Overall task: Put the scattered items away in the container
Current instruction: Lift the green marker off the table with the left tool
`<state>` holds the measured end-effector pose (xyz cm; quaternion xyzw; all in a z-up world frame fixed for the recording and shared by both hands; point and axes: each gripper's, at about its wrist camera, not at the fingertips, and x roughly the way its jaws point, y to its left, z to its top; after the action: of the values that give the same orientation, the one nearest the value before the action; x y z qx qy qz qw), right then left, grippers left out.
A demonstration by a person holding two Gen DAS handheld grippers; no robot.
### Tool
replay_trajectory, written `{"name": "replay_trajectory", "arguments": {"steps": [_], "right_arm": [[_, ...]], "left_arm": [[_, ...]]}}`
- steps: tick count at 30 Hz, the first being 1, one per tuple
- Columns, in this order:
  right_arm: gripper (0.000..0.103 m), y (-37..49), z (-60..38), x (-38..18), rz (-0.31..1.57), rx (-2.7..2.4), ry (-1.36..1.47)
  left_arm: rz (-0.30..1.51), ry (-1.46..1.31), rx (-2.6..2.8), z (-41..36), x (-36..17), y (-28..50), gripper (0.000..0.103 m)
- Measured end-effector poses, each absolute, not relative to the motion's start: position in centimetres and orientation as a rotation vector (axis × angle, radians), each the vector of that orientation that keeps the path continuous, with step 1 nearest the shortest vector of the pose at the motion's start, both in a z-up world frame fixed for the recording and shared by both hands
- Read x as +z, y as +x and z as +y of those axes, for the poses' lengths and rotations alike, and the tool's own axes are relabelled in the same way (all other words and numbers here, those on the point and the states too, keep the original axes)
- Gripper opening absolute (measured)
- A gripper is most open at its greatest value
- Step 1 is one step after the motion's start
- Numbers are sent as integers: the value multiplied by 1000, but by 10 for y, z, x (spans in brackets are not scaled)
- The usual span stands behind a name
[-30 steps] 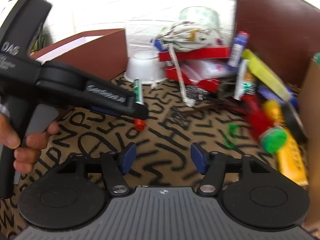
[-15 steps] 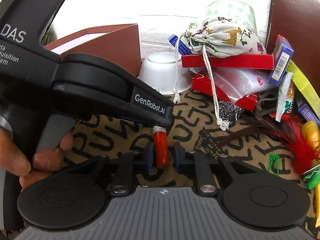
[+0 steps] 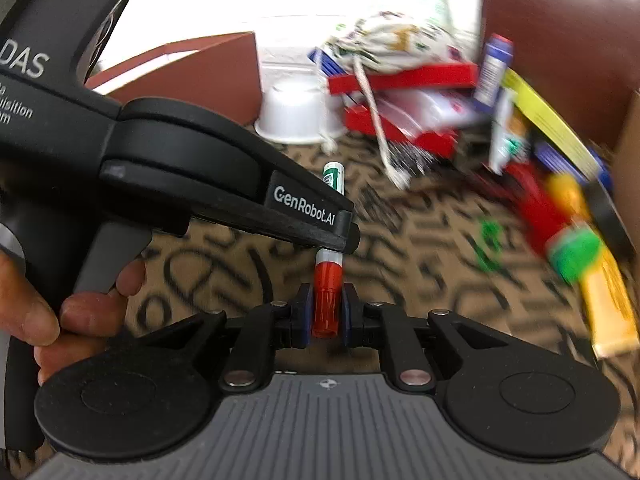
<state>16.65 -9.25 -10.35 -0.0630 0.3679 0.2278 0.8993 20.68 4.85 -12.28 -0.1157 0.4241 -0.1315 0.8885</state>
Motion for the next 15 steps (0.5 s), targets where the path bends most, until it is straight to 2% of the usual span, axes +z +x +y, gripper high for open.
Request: {"name": "replay_trajectory", "arguments": {"steps": [15], "right_arm": [[17, 52, -172, -103, 813, 348, -79]], "left_arm": [[956, -204, -470, -25, -129, 100, 21]]}}
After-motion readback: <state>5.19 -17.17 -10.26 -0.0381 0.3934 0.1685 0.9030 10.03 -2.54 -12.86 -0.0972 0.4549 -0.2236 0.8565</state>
